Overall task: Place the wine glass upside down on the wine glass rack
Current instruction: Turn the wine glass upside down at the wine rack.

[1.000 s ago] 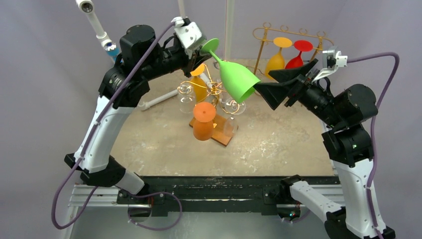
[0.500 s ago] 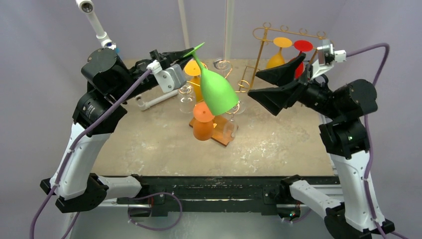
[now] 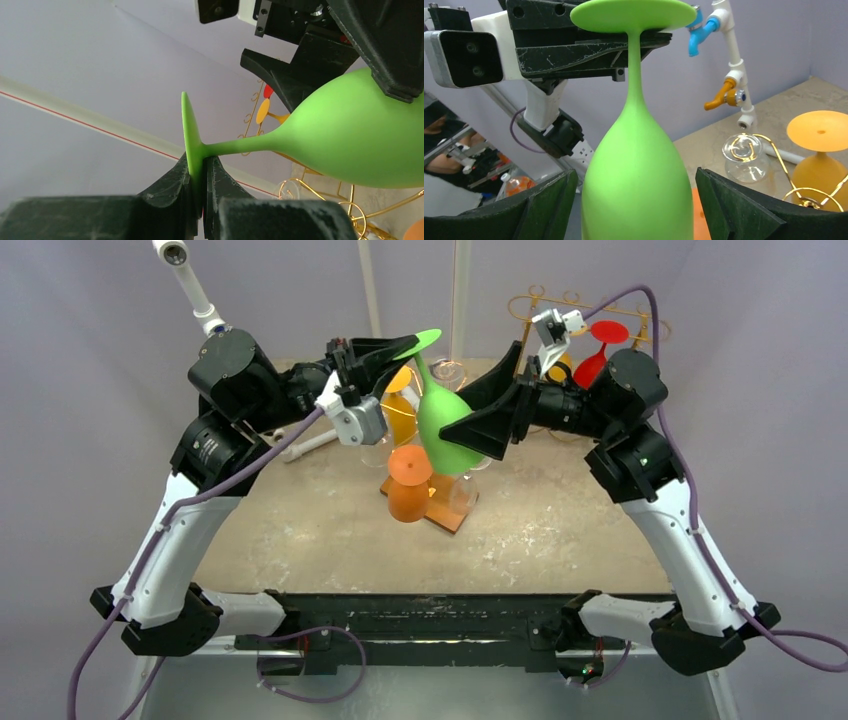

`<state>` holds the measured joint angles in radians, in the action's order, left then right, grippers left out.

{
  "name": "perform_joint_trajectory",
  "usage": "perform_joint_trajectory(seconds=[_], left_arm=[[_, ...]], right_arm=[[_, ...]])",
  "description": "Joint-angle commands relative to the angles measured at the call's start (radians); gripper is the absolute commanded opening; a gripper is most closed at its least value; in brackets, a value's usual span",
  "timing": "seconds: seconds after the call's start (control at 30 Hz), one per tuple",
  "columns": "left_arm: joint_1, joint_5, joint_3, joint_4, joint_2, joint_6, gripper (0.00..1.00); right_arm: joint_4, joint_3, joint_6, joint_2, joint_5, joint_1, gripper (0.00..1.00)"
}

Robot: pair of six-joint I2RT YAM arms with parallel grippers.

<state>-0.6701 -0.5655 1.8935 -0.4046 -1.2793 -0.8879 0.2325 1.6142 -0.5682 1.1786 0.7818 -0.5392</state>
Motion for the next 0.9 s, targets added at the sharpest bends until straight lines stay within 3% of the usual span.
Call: perform_joint_trajectory(seconds=[0.0,0.37,0.43,0.53,0.73,0.77,0.8,0.87], left_arm=[[-0.003,-0.124,-0.001,0.085,0.011,-0.123,0.0],[-0.003,-0.17,0.028,0.039,0.002,-0.208,0.0],[-0.003,-0.177,0.034,0.025,0.001,-0.218,0.0],[-0.004,-0.199,0.046,-0.028,0.001,-0.269,0.0],[-0.003,-0.232,0.061,-0.007,-0.003,-0.229,0.0],[-0.004,-0.233,0.057,0.011,-0.003,-0.215,0.0],[-0.004,-0.23,0.049,0.034,-0.001,-0.185,0.11],[-0.004,-0.21,0.019,0.096,0.011,-0.136,0.53]], right_arm=[[0.016,0.034,0.028,0.026,0.102,-0.037,0.99],[0.172,0.058,0.154,0.044,0.143,-0.073,0.99],[0.187,0.068,0.163,0.052,0.15,-0.073,0.95],[0.19,0.072,0.167,0.055,0.16,-0.073,0.79],[0.192,0.043,0.188,0.039,0.16,-0.072,0.29],[0.181,0.037,0.189,0.03,0.138,-0.072,0.25],[0.176,0.034,0.19,0.022,0.111,-0.072,0.24],[0.202,0.053,0.225,0.011,0.046,-0.069,0.24]])
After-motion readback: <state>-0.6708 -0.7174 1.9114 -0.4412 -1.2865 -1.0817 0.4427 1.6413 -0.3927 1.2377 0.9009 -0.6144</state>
